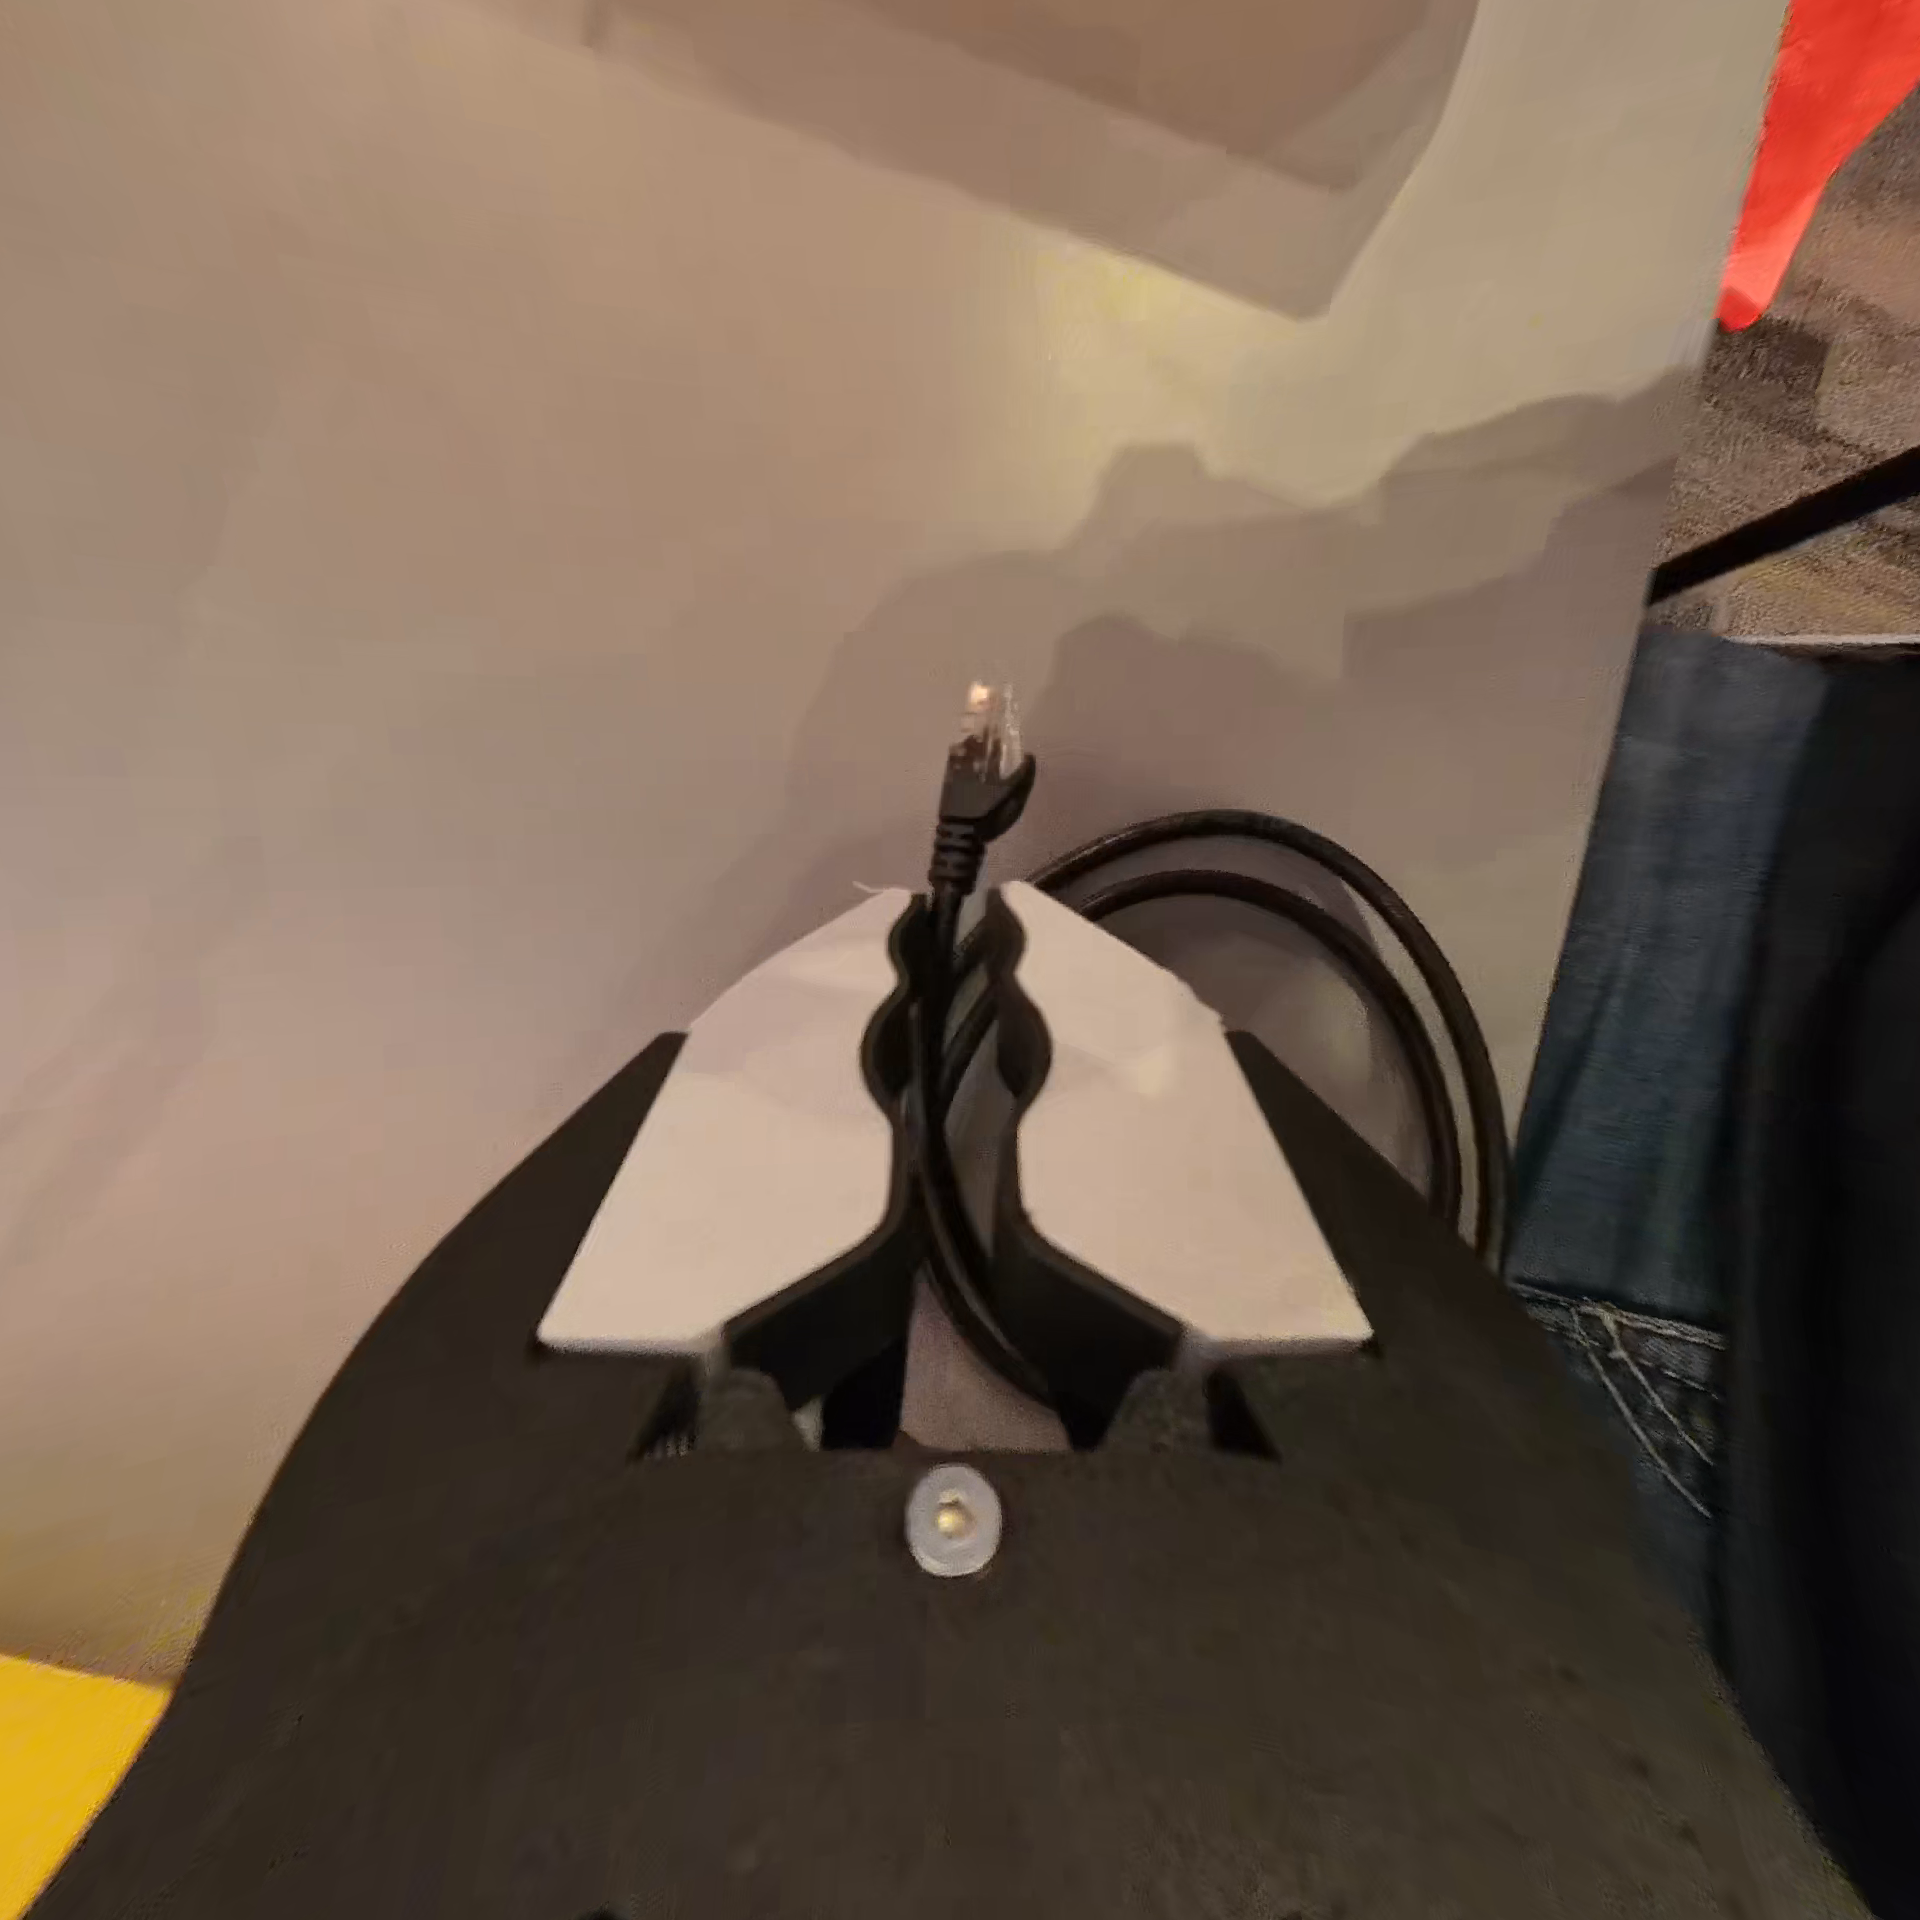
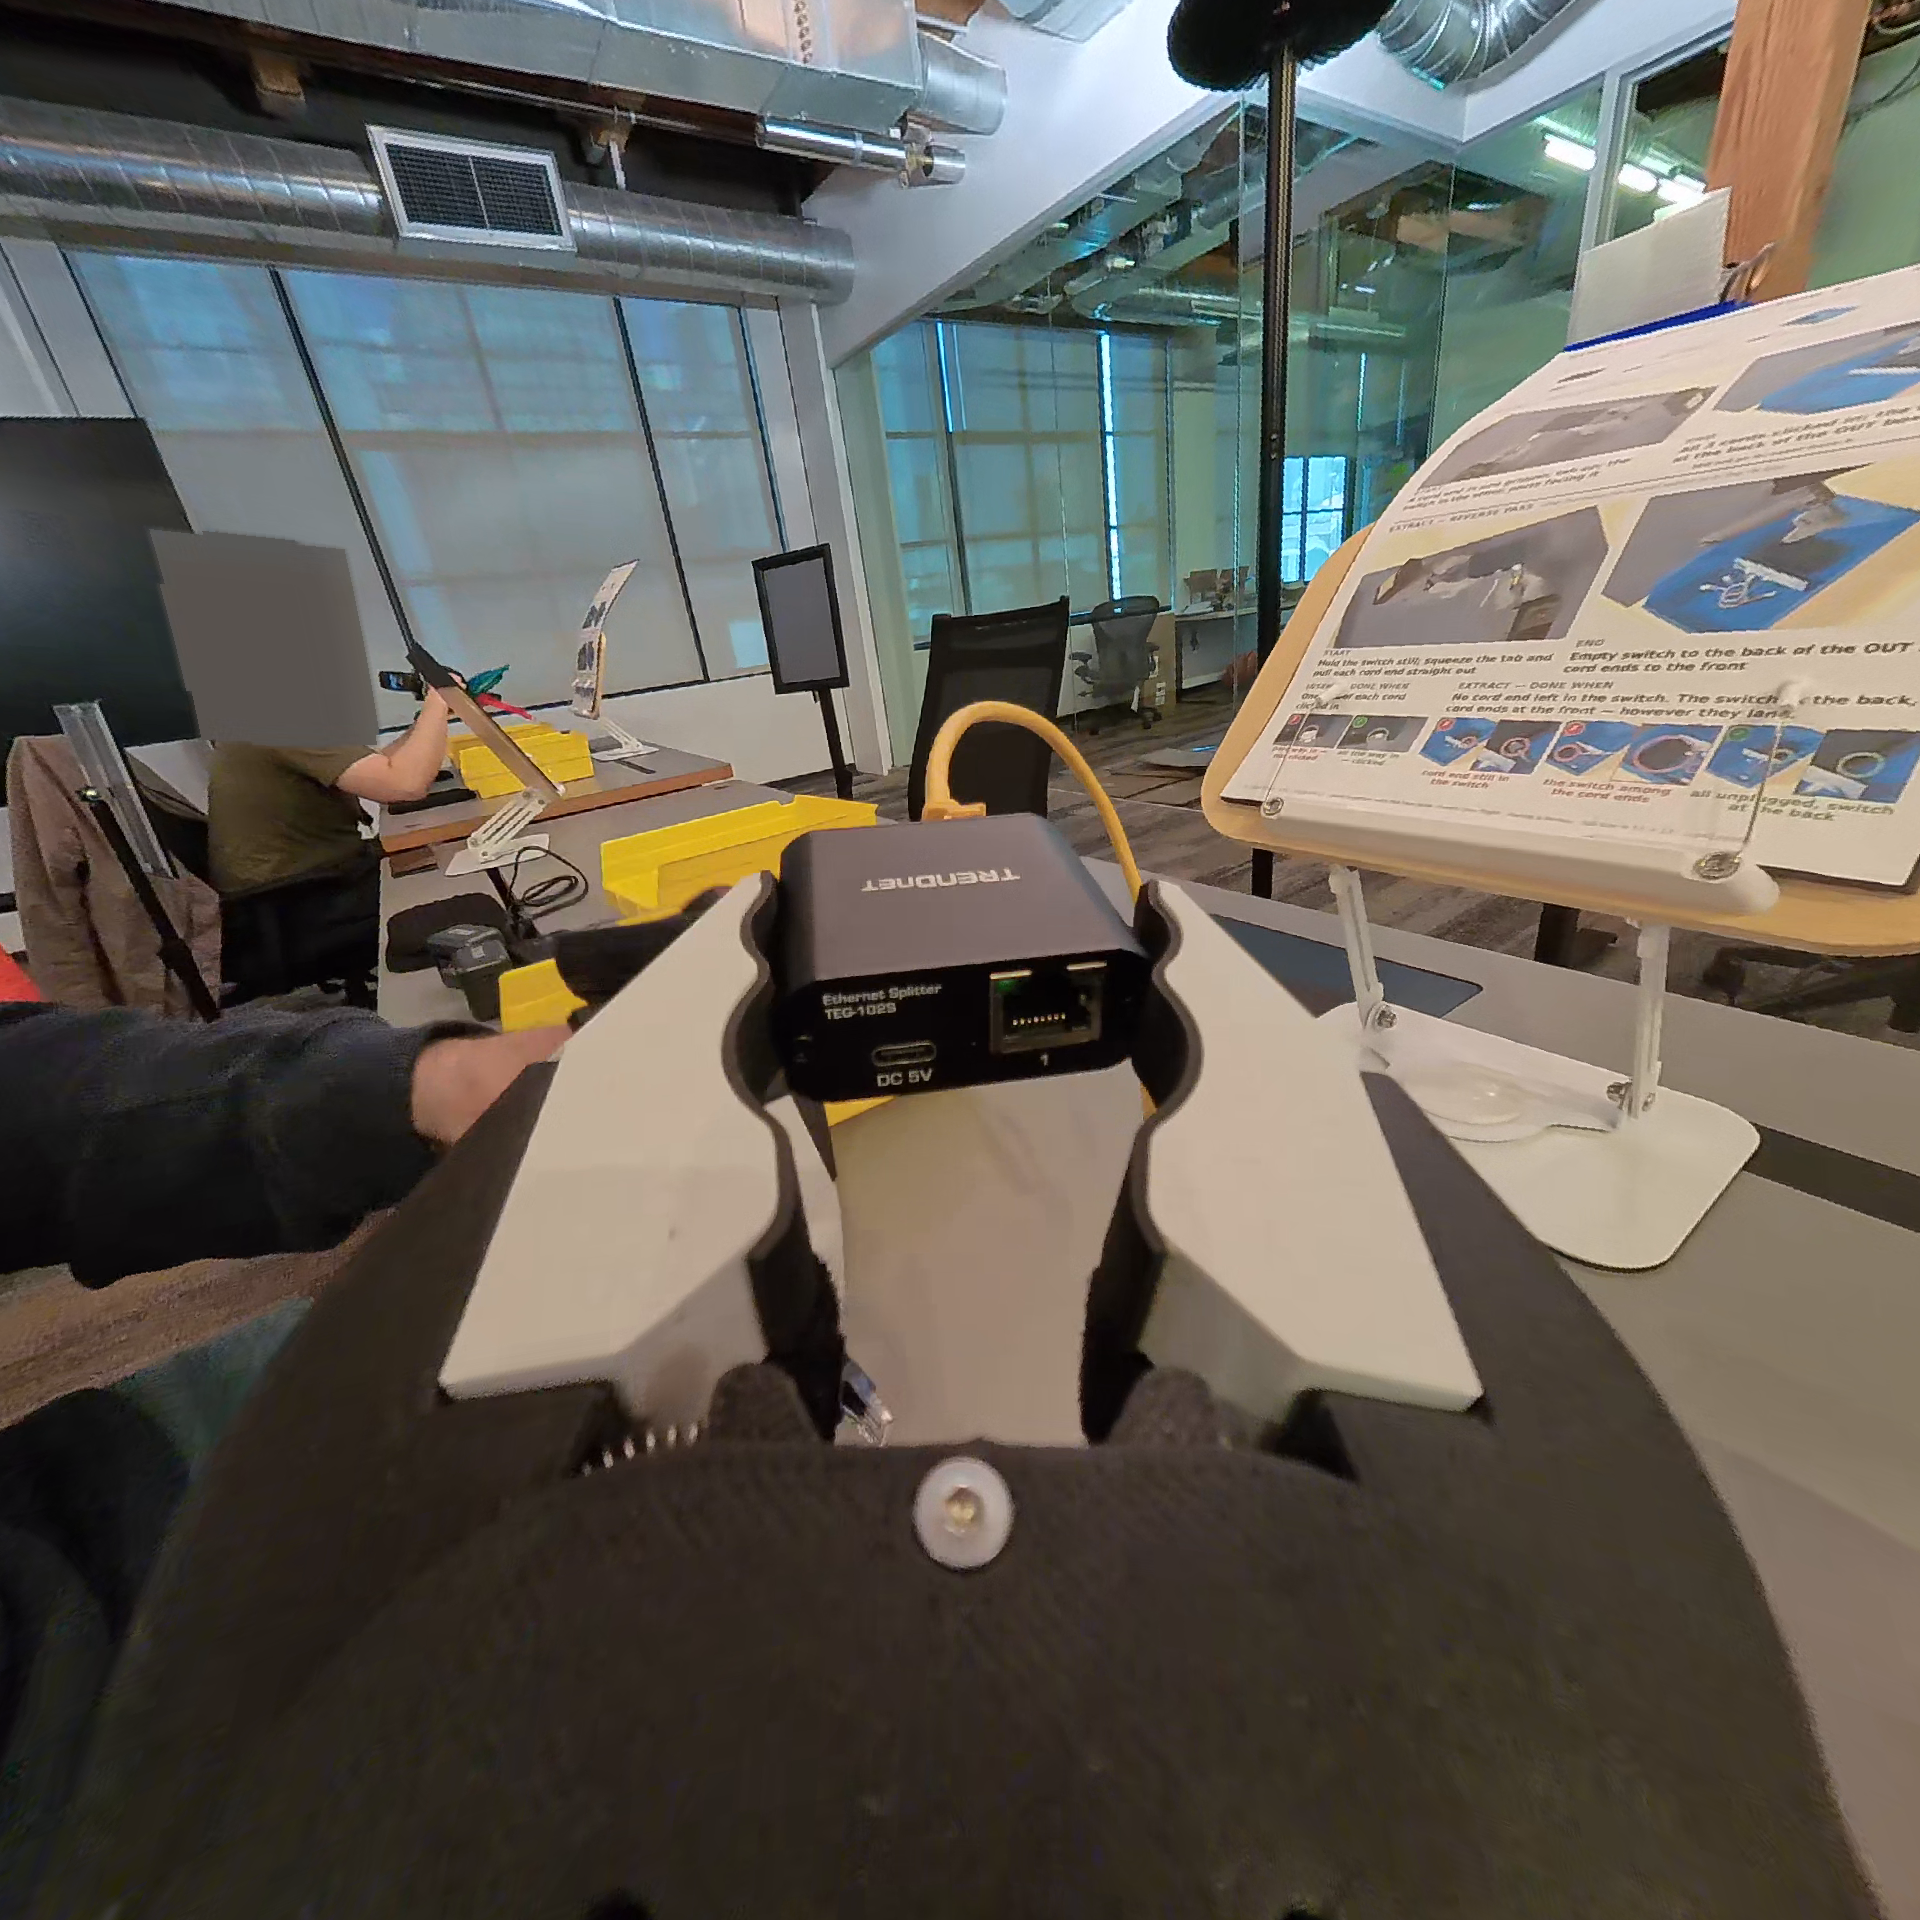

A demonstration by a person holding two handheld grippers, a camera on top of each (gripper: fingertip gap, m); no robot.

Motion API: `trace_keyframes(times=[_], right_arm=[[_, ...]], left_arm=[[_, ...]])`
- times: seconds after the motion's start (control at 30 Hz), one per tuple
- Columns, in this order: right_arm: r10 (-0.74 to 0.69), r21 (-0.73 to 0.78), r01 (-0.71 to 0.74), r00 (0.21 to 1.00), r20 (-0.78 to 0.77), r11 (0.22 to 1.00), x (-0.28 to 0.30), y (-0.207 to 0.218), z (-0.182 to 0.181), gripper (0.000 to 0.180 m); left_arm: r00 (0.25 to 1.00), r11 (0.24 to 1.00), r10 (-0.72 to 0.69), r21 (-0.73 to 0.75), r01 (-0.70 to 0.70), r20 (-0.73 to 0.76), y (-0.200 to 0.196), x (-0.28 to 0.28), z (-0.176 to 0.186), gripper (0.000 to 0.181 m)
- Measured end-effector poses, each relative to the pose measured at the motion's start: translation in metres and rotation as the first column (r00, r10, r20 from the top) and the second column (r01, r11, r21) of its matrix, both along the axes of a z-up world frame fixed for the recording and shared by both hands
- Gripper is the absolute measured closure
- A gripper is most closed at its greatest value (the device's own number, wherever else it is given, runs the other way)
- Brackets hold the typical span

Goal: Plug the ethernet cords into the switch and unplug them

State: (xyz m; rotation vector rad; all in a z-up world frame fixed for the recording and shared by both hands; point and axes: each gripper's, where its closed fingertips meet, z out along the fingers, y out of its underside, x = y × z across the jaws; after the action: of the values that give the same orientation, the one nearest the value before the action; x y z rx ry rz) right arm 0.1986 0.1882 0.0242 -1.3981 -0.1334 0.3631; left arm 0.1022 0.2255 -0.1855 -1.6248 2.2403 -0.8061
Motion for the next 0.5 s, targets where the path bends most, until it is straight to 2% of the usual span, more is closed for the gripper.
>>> trace_keyframes(times=[0.03,0.13,0.2,0.3,0.5], right_arm=[[0.001,-0.003,-0.001,1.000,0.003,1.000,0.000,0.000,-0.001,0.113],[0.002,-0.003,-0.002,1.000,0.000,1.000,0.001,0.000,-0.003,0.113],[0.003,0.001,-0.003,1.000,-0.008,1.000,0.003,0.000,-0.004,0.113],[0.005,0.004,-0.005,1.000,-0.016,1.000,0.005,-0.001,-0.005,0.113],[0.010,0.009,-0.010,1.000,-0.016,1.000,0.004,-0.003,-0.004,0.113]], left_arm=[[1.000,1.000,0.015,0.020,-0.015,-0.012,0.003,0.001,-0.006,0.164],[0.999,0.998,0.030,0.051,-0.031,0.019,0.002,0.000,-0.009,0.160],[0.998,0.978,-0.002,0.207,-0.010,0.056,0.007,-0.003,-0.010,0.152],[0.994,0.907,-0.048,0.421,0.004,0.094,0.013,-0.005,-0.010,0.147],[0.996,0.816,-0.076,0.577,0.037,0.043,0.023,-0.014,-0.024,0.158]])
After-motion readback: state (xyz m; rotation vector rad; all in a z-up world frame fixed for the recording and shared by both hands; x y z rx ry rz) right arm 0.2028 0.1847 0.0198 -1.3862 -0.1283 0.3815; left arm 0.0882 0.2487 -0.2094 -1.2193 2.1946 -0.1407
